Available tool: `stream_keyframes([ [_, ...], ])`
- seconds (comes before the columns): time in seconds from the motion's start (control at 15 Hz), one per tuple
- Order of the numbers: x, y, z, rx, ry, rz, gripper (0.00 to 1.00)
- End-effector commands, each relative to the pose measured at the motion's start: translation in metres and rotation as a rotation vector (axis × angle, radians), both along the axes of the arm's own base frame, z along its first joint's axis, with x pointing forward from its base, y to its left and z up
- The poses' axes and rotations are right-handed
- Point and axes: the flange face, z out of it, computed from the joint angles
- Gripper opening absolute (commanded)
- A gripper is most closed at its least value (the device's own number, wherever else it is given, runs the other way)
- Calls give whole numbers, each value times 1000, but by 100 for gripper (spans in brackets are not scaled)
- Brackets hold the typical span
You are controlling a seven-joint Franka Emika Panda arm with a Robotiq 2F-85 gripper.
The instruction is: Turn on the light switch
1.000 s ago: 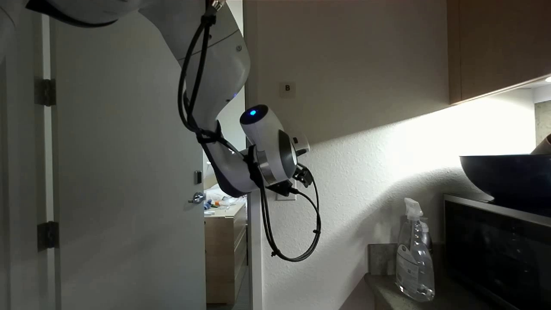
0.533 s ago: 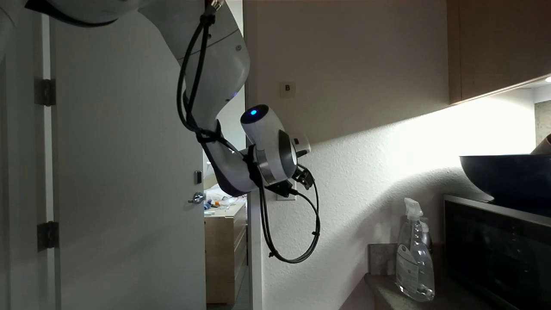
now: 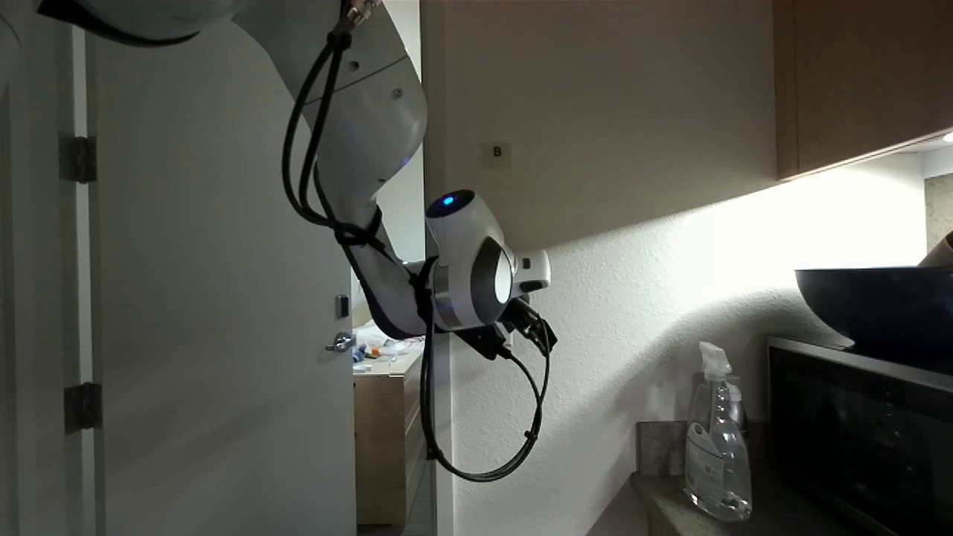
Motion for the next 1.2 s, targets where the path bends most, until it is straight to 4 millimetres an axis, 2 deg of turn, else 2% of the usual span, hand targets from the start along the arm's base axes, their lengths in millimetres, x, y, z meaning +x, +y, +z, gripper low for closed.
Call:
stream_keyframes([
  [0.0,2,3,0,4,-2,4,100],
  [0.53,14,13,0,-1,-54,66,100],
  [0.93,16,15,2,5,-83,108,100],
  [1.13,13,21,15,2,-108,127,100],
])
